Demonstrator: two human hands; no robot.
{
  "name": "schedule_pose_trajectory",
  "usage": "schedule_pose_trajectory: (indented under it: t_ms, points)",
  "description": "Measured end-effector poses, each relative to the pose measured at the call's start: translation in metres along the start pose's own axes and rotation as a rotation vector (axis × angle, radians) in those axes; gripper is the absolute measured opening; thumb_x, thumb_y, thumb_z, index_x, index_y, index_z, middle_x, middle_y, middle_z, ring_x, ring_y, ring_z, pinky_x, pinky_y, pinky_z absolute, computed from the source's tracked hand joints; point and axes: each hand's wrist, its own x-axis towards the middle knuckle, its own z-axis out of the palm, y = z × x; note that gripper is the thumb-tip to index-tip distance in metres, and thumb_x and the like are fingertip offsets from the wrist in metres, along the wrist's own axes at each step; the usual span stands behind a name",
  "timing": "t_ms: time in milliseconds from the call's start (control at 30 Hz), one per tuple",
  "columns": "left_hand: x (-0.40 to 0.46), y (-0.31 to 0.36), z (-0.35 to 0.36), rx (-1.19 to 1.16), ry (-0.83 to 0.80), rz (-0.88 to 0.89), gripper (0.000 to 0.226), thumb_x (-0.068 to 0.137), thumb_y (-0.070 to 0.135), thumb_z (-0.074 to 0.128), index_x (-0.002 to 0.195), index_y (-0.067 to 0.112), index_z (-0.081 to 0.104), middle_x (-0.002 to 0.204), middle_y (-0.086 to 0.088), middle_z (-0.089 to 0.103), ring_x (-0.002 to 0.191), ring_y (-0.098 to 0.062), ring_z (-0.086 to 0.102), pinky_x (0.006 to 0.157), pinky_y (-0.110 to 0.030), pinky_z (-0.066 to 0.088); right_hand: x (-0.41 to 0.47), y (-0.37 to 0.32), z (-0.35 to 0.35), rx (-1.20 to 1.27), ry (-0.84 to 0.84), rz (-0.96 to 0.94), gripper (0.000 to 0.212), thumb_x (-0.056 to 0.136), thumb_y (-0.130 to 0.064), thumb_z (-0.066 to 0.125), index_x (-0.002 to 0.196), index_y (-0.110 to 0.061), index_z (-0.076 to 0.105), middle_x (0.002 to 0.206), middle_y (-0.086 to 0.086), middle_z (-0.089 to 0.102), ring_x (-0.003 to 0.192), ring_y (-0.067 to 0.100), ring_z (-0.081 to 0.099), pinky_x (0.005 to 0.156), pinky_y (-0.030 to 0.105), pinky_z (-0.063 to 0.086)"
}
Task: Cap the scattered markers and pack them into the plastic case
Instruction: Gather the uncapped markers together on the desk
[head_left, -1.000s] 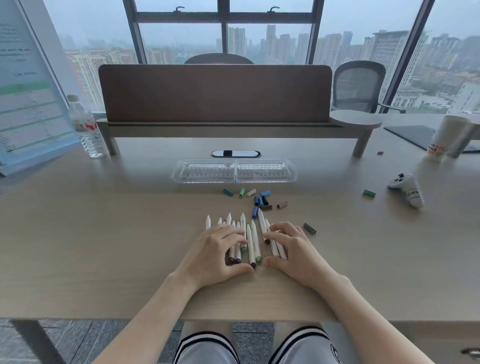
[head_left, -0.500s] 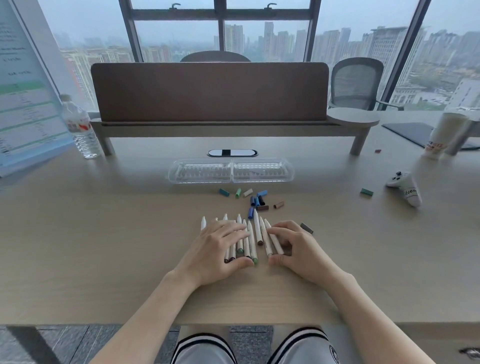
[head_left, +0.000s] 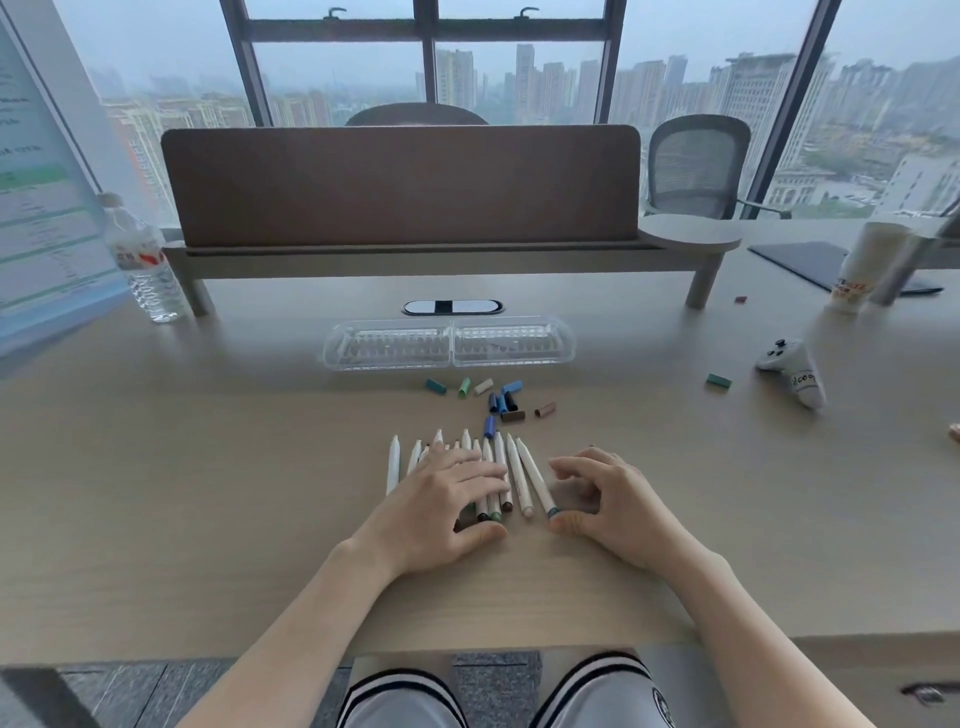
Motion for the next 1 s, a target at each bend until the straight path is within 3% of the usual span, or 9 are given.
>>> schedule_pose_trajectory:
  t_ms: [100,167,267,367,500,667,833,900,1000]
  points:
    - [0.003,0.0,0.0,-0.04,0.059,-0.008,0.056,0.091,0.068,0.054,0.133,0.031,0.063,0.141,0.018,0.057,0.139,-0.003,0.04,0.122,-0.038,0.026,-0.003,0.002,-0.001,0.025,0.119,0.01,0.047,0.076,-0.033,0.084,0.12,-0.024,0.07,0.106,-0.016,0.058,0.084,-0.003,0.055,0.073,0.006,0.039]
    - [0.012,-0.002,-0.003,-0.08,0.135,-0.057,0.049,0.094,0.061,0.054,0.125,0.026,0.069,0.132,0.015,0.063,0.13,-0.004,0.049,0.111,-0.036,0.042,0.0,0.005,-0.002,-0.019,0.229,0.046,0.03,0.083,-0.027,0.078,0.113,-0.023,0.071,0.103,-0.014,0.055,0.085,0.002,0.055,0.076,0.008,0.038]
    - [0.035,-0.009,-0.012,-0.09,0.191,-0.184,0.03,0.098,0.042,0.057,0.112,0.023,0.074,0.12,0.012,0.07,0.115,-0.008,0.059,0.096,-0.035,0.051,0.011,0.014,-0.001,-0.075,0.277,0.147,0.02,0.091,-0.017,0.068,0.111,-0.019,0.072,0.106,-0.008,0.054,0.091,0.014,0.06,0.086,0.023,0.044]
    - [0.063,-0.017,-0.018,-0.025,0.118,-0.286,0.018,0.098,0.031,0.06,0.103,0.024,0.076,0.11,0.011,0.071,0.103,-0.012,0.063,0.085,-0.033,0.052,0.026,0.02,0.001,-0.123,0.25,0.158,0.019,0.094,-0.01,0.061,0.108,-0.014,0.074,0.105,-0.002,0.058,0.092,0.023,0.064,0.088,0.03,0.05]
    - [0.096,-0.025,-0.021,-0.096,0.069,-0.44,0.018,0.092,0.034,0.07,0.105,0.023,0.075,0.103,0.007,0.067,0.093,-0.013,0.062,0.081,-0.032,0.052,0.053,0.016,0.003,-0.115,0.211,0.11,0.021,0.093,-0.005,0.06,0.107,-0.011,0.075,0.105,0.001,0.059,0.09,0.022,0.061,0.088,0.032,0.05]
    - [0.122,-0.035,-0.018,-0.089,-0.034,-0.511,0.02,0.08,0.032,0.083,0.097,0.022,0.08,0.1,0.004,0.075,0.088,-0.011,0.066,0.077,-0.029,0.052,0.075,0.013,0.002,-0.016,0.146,0.018,0.024,0.09,0.003,0.062,0.104,-0.013,0.074,0.107,-0.006,0.058,0.09,0.012,0.059,0.083,0.005,0.04]
    - [0.13,-0.046,-0.011,-0.034,0.019,-0.527,0.012,0.08,0.035,0.082,0.088,0.025,0.08,0.1,0.008,0.075,0.081,-0.006,0.06,0.069,-0.025,0.047,0.08,0.025,-0.003,-0.049,0.17,0.072,0.023,0.09,-0.012,0.066,0.111,-0.02,0.072,0.114,-0.007,0.054,0.088,0.013,0.057,0.084,0.027,0.049]
    - [0.133,-0.047,-0.009,0.024,0.069,-0.533,0.014,0.083,0.038,0.079,0.087,0.025,0.078,0.095,0.009,0.074,0.081,-0.008,0.062,0.069,-0.026,0.049,0.084,0.036,-0.009,-0.104,0.199,0.124,0.026,0.089,-0.015,0.067,0.115,-0.017,0.071,0.118,-0.003,0.054,0.103,0.018,0.055,0.091,0.03,0.047]
    - [0.141,-0.048,-0.003,0.074,0.135,-0.541,0.021,0.086,0.043,0.075,0.088,0.022,0.075,0.093,0.007,0.071,0.084,-0.014,0.064,0.071,-0.03,0.052,0.093,0.061,-0.035,-0.234,0.372,0.267,0.034,0.087,-0.012,0.064,0.121,-0.009,0.068,0.125,0.01,0.054,0.121,0.031,0.044,0.1,0.036,0.042]
